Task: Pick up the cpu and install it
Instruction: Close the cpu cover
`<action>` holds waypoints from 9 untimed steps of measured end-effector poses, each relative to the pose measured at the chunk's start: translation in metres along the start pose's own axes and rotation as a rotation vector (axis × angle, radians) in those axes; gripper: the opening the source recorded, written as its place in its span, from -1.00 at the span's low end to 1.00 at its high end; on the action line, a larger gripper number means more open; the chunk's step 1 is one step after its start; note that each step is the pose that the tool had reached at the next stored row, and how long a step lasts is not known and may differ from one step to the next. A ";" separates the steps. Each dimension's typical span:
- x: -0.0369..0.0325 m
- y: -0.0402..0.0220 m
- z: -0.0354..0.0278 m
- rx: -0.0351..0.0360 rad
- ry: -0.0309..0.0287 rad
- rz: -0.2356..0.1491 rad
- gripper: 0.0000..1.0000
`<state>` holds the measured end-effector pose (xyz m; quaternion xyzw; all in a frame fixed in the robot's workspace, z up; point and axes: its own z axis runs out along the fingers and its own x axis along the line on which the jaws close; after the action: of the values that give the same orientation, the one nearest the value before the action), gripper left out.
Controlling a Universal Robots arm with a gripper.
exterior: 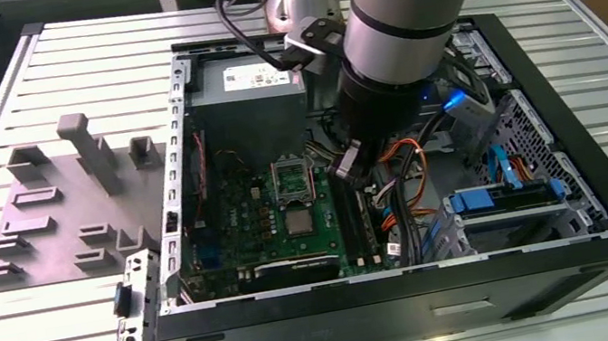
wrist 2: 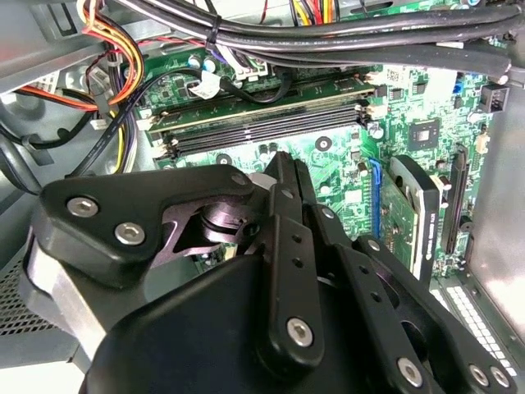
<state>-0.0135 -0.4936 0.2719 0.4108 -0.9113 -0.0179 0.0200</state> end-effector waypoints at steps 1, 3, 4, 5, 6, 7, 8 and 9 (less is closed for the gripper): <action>0.0000 0.0000 -0.0008 0.0000 0.0000 0.000 -0.69; 0.0000 0.0001 -0.0013 -0.0001 -0.0002 0.000 -0.69; 0.0000 0.0001 -0.0013 -0.0001 -0.0002 0.000 -0.69; 0.0000 0.0001 -0.0013 -0.0001 -0.0002 0.000 -0.69; 0.0000 0.0001 -0.0013 -0.0001 -0.0002 0.000 -0.69; 0.0000 0.0001 -0.0013 0.0000 -0.0002 0.000 -0.69; 0.0000 0.0001 -0.0014 0.0000 -0.0001 0.000 -0.69; 0.0000 0.0001 -0.0014 0.0000 -0.0001 0.000 -0.69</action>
<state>-0.0135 -0.4936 0.2734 0.4108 -0.9113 -0.0179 0.0199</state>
